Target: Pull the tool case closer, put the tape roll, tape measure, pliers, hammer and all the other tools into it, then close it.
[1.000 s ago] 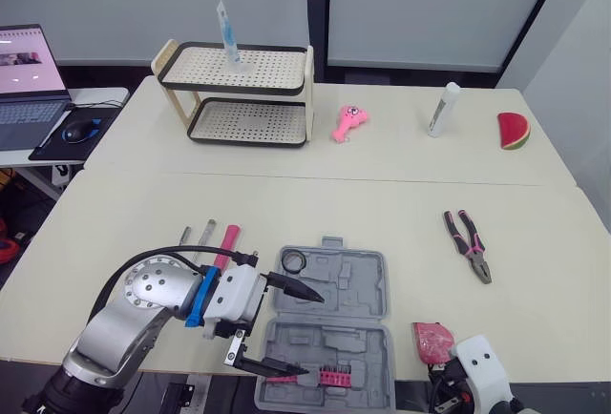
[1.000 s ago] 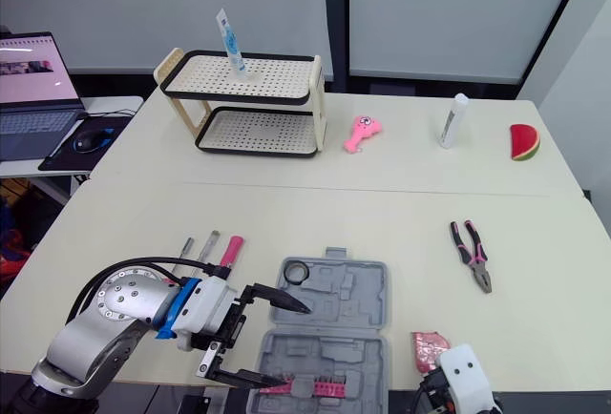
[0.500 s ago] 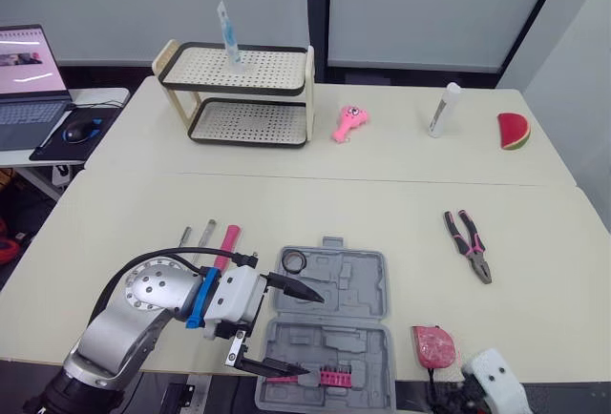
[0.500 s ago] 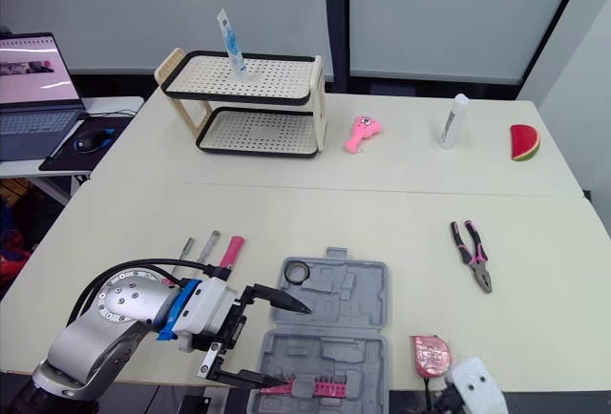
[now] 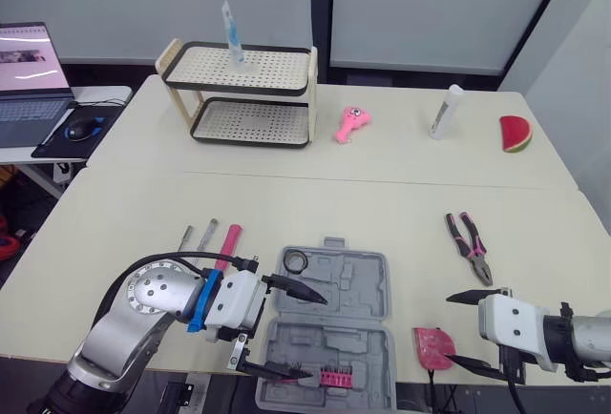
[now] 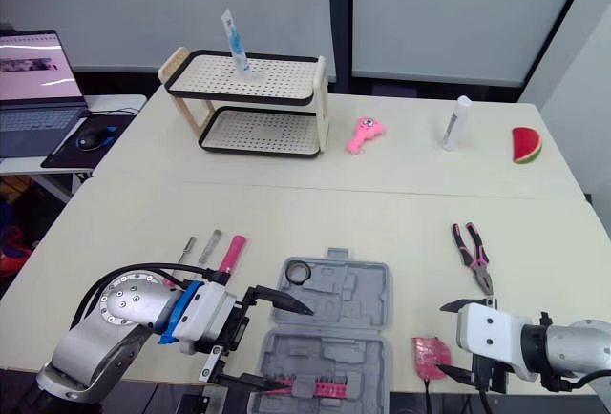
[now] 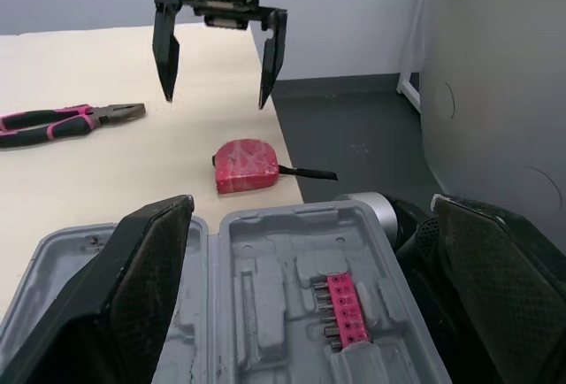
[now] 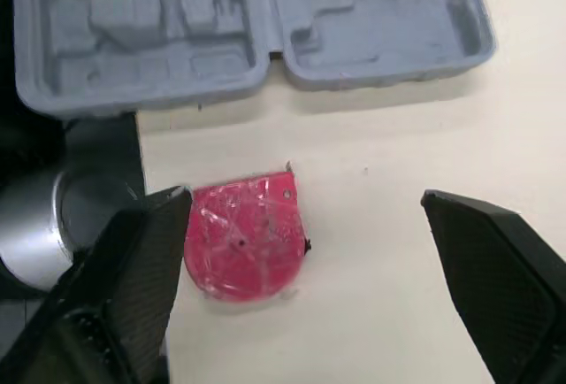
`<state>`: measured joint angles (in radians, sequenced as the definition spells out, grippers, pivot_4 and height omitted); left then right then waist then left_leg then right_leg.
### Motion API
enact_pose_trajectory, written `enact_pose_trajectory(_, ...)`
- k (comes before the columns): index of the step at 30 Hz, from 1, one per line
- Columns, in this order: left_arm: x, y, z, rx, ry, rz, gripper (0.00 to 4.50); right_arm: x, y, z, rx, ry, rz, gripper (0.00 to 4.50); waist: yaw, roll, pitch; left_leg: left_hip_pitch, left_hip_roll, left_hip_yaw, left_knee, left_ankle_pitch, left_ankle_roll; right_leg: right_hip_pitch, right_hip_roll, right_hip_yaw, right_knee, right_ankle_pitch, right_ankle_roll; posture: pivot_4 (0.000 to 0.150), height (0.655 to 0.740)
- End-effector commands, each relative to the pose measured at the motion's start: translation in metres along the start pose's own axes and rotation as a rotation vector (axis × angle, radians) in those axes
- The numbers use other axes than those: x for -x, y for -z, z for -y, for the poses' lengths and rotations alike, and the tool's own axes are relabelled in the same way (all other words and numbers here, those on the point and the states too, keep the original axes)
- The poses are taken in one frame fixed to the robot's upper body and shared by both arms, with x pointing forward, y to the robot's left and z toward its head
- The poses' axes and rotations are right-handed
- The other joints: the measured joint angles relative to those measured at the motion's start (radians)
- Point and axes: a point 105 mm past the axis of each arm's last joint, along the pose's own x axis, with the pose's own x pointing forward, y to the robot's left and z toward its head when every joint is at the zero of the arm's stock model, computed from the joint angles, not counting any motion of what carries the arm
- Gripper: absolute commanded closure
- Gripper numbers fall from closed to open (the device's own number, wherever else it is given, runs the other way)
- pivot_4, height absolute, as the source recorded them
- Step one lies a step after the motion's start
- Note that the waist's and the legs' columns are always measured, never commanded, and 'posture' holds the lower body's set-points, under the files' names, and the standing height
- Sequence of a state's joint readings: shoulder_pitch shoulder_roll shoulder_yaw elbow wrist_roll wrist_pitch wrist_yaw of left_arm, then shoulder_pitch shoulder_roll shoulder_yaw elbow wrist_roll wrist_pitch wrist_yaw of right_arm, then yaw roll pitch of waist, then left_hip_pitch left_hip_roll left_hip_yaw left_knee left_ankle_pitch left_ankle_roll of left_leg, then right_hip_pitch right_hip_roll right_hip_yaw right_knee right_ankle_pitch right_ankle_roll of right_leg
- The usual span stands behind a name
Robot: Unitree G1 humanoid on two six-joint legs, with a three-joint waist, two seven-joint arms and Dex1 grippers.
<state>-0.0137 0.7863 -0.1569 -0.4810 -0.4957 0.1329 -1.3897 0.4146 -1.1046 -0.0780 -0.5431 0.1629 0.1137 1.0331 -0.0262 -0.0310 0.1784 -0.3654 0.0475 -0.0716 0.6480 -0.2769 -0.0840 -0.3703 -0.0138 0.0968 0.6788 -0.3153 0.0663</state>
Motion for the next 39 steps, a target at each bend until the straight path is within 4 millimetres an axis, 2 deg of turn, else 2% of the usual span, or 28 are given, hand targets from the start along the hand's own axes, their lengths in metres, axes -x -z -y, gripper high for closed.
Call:
enact_pose_trajectory(1,-0.005,-0.006,0.007,-0.049,0.040,0.007,0.00,-0.007,0.006,-0.006,0.071,-0.115,-0.009,0.02,0.000,0.001,0.001,0.000,0.000,0.000,0.000,0.000,0.000,0.000,0.000,0.000,0.000,0.000,0.000,0.150,0.7350)
enact_pose_trajectory(4,-0.007,-0.006,0.008,-0.051,0.046,0.009,0.00,-0.013,0.010,-0.007,0.092,-0.156,-0.017,0.02,-0.002,0.002,0.001,0.000,0.000,0.000,-0.001,0.000,0.000,0.000,0.000,0.000,0.000,0.000,0.000,0.150,0.7350)
enact_pose_trajectory(16,-0.013,-0.008,0.008,-0.059,0.064,0.022,0.00,-0.036,0.026,-0.010,0.074,-0.120,-0.058,0.02,-0.003,0.002,0.002,0.001,0.000,0.000,0.000,0.000,0.000,0.000,0.000,0.000,0.001,0.000,0.000,0.150,0.7350)
enact_pose_trajectory(32,-0.013,-0.009,0.007,-0.056,0.060,0.022,0.00,-0.045,0.038,-0.008,0.037,-0.098,-0.079,0.02,-0.004,0.002,0.002,0.001,0.000,0.000,0.000,0.000,0.000,0.000,0.000,0.000,0.001,0.000,0.000,0.150,0.7350)
enact_pose_trajectory(35,-0.013,-0.009,0.006,-0.057,0.059,0.021,0.00,-0.046,0.037,-0.007,0.043,-0.097,-0.067,0.56,-0.004,0.002,0.002,0.001,0.000,0.000,0.000,0.000,0.000,0.000,0.000,0.000,0.001,0.000,0.000,0.150,0.7350)
enact_pose_trajectory(37,-0.012,-0.009,0.004,-0.058,0.055,0.020,0.00,-0.047,0.036,-0.006,0.047,-0.093,-0.059,1.22,-0.004,0.002,0.002,0.001,0.000,0.000,0.000,0.000,0.000,0.000,0.000,0.000,0.001,0.000,0.000,0.150,0.7350)
enact_pose_trajectory(39,-0.012,-0.009,0.003,-0.059,0.051,0.017,0.00,-0.048,0.035,-0.006,0.051,-0.089,-0.053,1.30,-0.004,0.002,0.002,0.001,0.000,0.000,0.000,0.000,0.000,0.000,0.000,0.000,0.001,0.000,0.000,0.150,0.7350)
